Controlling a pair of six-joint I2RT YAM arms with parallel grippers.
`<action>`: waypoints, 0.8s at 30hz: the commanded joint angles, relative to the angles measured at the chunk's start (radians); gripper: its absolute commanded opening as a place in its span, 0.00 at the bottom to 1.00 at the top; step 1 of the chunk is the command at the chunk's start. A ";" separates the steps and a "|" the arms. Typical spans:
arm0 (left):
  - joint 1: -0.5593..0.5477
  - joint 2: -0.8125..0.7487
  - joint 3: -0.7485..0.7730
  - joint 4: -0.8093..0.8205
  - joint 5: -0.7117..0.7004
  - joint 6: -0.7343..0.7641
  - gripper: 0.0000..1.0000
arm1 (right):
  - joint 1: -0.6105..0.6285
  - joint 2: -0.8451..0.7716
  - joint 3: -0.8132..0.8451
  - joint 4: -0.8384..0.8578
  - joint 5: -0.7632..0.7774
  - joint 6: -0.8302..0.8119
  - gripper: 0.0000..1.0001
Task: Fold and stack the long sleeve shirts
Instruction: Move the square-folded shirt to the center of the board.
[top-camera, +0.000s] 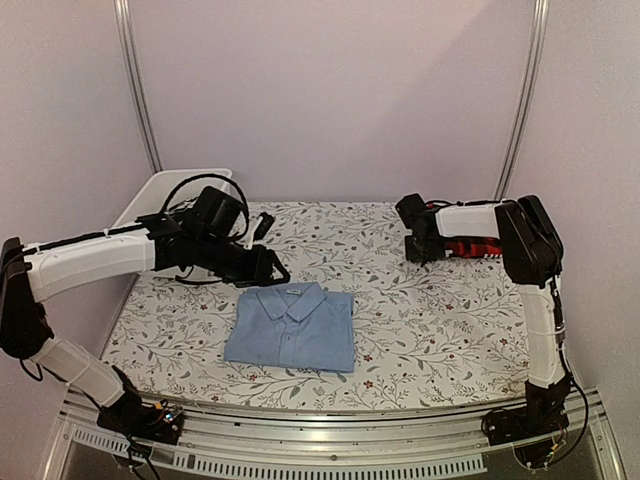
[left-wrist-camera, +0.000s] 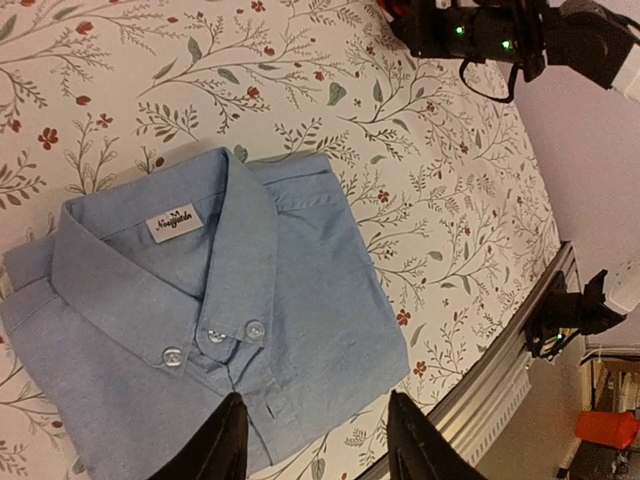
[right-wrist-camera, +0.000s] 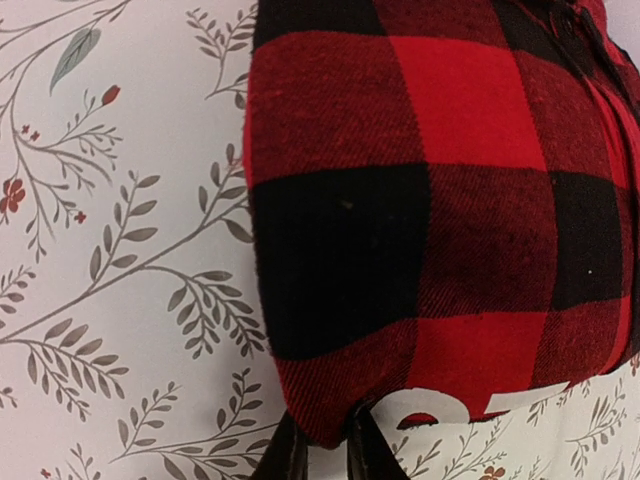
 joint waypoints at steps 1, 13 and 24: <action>0.006 -0.047 -0.021 -0.009 -0.014 0.029 0.47 | -0.004 0.016 -0.004 -0.047 0.006 0.025 0.04; 0.020 -0.097 -0.066 0.014 -0.017 0.028 0.47 | 0.072 -0.255 -0.367 -0.044 -0.147 0.133 0.00; 0.034 -0.129 -0.135 0.064 -0.008 -0.007 0.47 | 0.365 -0.409 -0.518 0.050 -0.385 0.373 0.00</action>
